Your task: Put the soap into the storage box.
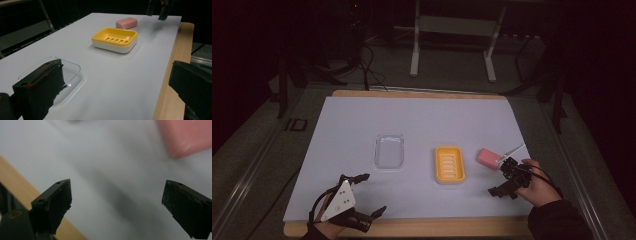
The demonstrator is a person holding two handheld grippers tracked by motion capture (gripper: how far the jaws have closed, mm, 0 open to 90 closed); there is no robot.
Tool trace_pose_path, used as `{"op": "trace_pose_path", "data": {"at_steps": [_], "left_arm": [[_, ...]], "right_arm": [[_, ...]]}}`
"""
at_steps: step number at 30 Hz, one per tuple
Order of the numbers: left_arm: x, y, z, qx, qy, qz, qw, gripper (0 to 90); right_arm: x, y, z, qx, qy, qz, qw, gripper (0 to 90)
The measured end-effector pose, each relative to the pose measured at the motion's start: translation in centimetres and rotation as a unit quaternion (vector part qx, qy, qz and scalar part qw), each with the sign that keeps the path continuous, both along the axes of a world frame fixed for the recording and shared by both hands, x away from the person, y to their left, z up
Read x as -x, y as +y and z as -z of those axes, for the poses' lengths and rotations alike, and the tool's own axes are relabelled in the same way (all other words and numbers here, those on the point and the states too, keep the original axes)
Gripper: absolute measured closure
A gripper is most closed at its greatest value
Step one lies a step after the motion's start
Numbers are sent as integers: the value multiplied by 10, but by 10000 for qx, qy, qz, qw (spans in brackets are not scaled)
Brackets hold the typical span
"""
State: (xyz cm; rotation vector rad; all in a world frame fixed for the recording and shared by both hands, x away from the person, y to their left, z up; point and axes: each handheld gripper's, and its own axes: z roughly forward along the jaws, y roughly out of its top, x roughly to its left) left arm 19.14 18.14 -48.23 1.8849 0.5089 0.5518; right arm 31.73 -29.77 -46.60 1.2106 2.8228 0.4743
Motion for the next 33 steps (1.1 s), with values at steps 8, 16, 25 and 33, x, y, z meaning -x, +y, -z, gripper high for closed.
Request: {"op": "trace_pose_path", "data": {"at_steps": [8, 16, 25, 33], "left_arm": [[0, 0, 0, 10, 5, -2, 10000, 6], [0, 0, 0, 14, 6, 1, 10000, 6], [0, 0, 0, 14, 9, 3, 10000, 6], [0, 0, 0, 13, 13, 2, 10000, 6]], "right_arm": [[-3, -5, 1, -62, 538, -282, 9981, 125], [-9, -8, -1, 195, 372, -576, 9975, 188], [-18, -20, -3, 506, 334, -1029, 9928, 153], [-29, -31, 6, 837, 801, -1337, 9842, 204]]}}
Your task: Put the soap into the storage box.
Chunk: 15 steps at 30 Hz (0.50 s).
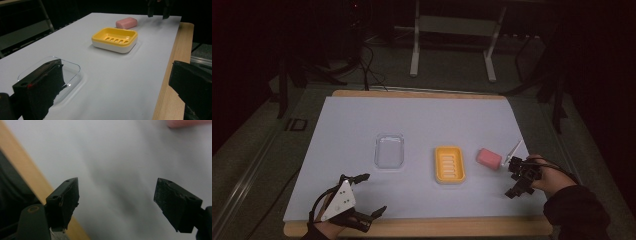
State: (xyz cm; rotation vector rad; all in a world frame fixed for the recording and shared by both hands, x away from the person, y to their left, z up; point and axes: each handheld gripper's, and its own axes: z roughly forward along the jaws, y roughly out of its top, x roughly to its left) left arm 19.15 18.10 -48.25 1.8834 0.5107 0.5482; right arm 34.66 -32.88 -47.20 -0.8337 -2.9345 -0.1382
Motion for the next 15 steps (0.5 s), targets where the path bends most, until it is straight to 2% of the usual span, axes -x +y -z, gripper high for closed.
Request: {"op": "trace_pose_path", "data": {"at_steps": [2, 4, 7, 11, 13, 15], "left_arm": [[0, 0, 0, 2, 3, -1, 10000, 6], [0, 0, 0, 5, 1, -3, 10000, 6], [0, 0, 0, 24, 3, -17, 10000, 6], [0, 0, 0, 15, 6, -12, 10000, 6], [0, 0, 0, 29, 4, -19, 10000, 6], [-1, 0, 0, 13, 6, -19, 10000, 6]], "right_arm": [[-3, -2, 1, 65, -29, -44, 10000, 204], [-4, -3, 0, 103, -167, -283, 9994, 204], [-10, -6, -2, 123, -265, -438, 9986, 203], [-20, -12, 0, 199, -193, -362, 9990, 200], [-24, -13, 0, 208, -290, -266, 9990, 201], [-27, -14, -1, 235, -198, -69, 9995, 215]]}}
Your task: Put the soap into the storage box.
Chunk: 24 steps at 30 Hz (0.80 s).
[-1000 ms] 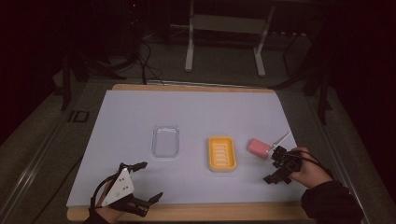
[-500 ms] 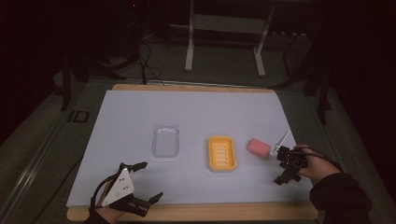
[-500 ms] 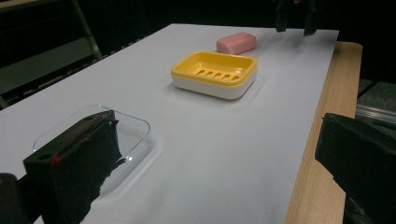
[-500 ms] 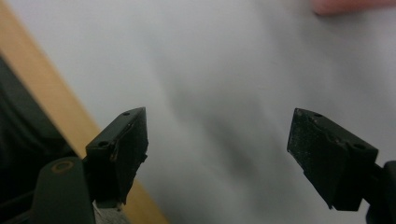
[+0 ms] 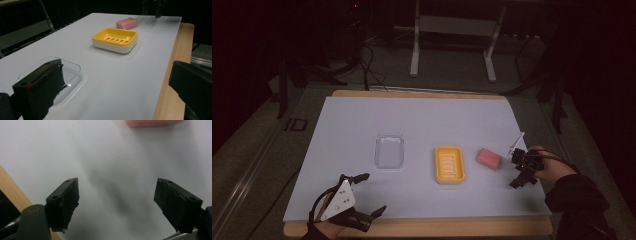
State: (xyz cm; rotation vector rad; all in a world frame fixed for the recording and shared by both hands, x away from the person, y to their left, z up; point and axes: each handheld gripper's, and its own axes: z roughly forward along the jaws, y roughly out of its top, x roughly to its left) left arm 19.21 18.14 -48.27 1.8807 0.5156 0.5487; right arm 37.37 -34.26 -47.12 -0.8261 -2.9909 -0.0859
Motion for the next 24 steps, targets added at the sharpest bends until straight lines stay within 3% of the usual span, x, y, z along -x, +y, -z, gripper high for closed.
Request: {"op": "trace_pose_path", "data": {"at_steps": [2, 5, 10, 14, 18, 24], "left_arm": [[0, 0, 0, -3, 3, 7, 10000, 6], [0, 0, 0, -5, 6, 10, 10000, 6], [0, 0, 0, -3, 10, 10, 10000, 6], [0, 0, 0, 4, 16, 19, 10000, 6], [0, 0, 0, -5, 11, 21, 10000, 6], [0, 0, 0, -9, 10, 27, 10000, 6]], "right_arm": [[-3, 1, 0, 69, 82, 82, 9999, 232], [-11, 0, -2, -81, 127, 315, 9994, 261], [-20, 6, -4, -54, 87, 177, 9998, 236], [-26, 10, -5, -141, -224, -192, 9995, 231], [-31, 16, -5, -253, -231, -119, 9993, 230], [-36, 23, -1, -191, -230, -156, 9994, 229]]}}
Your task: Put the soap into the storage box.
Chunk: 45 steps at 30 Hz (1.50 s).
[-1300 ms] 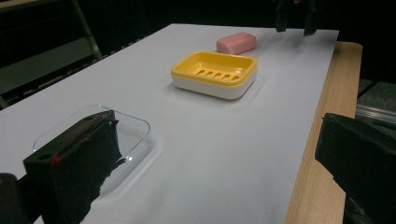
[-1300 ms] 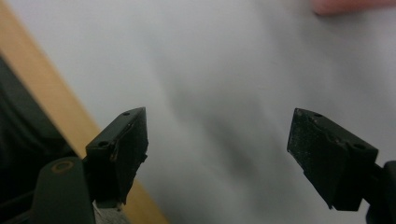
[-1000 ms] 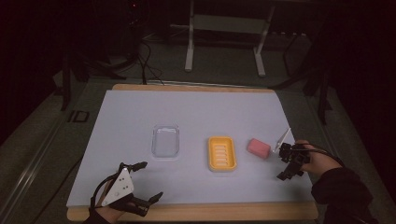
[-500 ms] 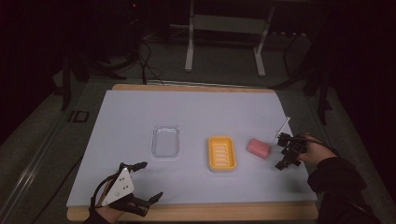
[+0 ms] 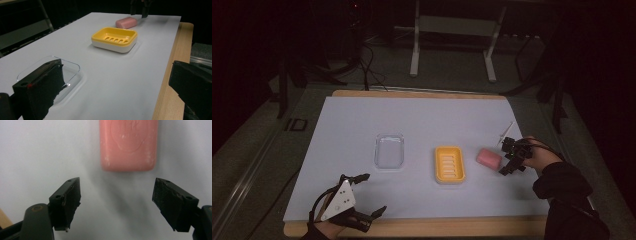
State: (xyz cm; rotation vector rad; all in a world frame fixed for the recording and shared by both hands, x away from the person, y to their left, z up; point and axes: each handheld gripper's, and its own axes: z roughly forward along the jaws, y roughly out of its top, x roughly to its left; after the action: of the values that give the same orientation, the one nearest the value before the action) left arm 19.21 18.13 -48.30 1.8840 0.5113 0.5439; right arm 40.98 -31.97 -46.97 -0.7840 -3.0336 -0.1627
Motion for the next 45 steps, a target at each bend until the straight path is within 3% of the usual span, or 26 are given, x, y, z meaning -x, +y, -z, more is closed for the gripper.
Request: {"op": "trace_pose_path", "data": {"at_steps": [17, 22, 33, 41, 45], "left_arm": [[0, 0, 0, 1, -2, 7, 10000, 6], [0, 0, 0, -15, -1, 13, 10000, 6], [0, 0, 0, -11, 5, 18, 10000, 6], [0, 0, 0, -15, 4, 20, 10000, 6], [0, 0, 0, -9, 7, 24, 10000, 6]], "right_arm": [[-15, 18, 7, -180, -163, 1, 9997, 187], [-18, 25, 10, -235, -203, -114, 9995, 188], [-24, 33, 17, -380, -109, -242, 9989, 191], [-27, 36, 23, -362, -69, -202, 9991, 191], [-27, 36, 29, -221, -33, -264, 9994, 207]]}}
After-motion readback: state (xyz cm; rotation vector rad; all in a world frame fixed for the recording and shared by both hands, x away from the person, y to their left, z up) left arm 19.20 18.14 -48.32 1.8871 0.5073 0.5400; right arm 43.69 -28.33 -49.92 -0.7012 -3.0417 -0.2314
